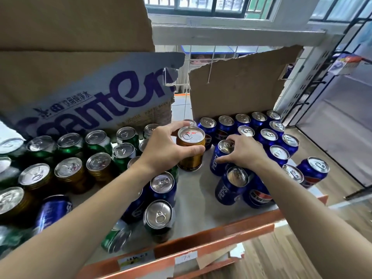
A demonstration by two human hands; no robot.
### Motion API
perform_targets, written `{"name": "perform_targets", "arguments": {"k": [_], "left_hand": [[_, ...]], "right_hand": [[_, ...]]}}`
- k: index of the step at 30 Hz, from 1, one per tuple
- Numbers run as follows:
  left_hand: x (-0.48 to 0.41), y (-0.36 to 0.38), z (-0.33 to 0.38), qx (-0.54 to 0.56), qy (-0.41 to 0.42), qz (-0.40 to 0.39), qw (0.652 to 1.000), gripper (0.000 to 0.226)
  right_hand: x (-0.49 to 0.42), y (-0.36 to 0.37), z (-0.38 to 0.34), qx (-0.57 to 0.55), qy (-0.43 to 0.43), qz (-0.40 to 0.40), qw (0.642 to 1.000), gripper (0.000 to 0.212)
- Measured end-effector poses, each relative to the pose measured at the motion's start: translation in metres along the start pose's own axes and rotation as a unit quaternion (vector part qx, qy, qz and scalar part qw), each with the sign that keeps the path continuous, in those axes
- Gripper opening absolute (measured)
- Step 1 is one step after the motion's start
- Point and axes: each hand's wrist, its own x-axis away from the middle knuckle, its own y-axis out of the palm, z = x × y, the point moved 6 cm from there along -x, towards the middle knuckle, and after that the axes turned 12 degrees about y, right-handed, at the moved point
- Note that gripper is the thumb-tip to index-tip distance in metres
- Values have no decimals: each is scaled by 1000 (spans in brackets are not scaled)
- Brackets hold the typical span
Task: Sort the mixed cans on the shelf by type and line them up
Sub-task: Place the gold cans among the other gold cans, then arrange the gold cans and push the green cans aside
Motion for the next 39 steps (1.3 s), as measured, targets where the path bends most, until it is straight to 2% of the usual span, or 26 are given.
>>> {"name": "perform_targets", "arguments": {"k": [5, 10, 13, 16, 21, 26, 30, 31, 39], "left_hand": [[8, 1, 10, -14, 8, 14, 1000, 65], [22, -9, 32, -33, 11, 60, 998, 82], [40, -18, 50, -39, 9, 90, 995, 81], [64, -28, 67, -52, 4, 117, 992, 76], [128, -55, 85, -85, -34, 164, 982, 82], [205, -94, 92, -125, -90, 224, 962, 85], [265, -133, 92, -153, -123, 256, 947, 54], [280, -144, 92, -159, -126, 267, 942, 53], [394, -256, 82, -176, -149, 345, 910, 80]], "right_hand": [[17, -18, -2, -58, -45, 16, 997, 82], [55, -43, -7, -112, -143, 45, 982, 71], [84, -55, -13, -145, -192, 51, 969, 66], [113, -56, -23, -154, -238, 37, 958, 67], [158, -44, -49, -183, -313, -7, 932, 63], [207, -20, -94, -202, -383, -53, 900, 63], [252, 3, -139, -177, -432, -89, 880, 63], [264, 8, -151, -171, -445, -95, 874, 63], [361, 44, -266, -154, -503, -132, 840, 66]]}}
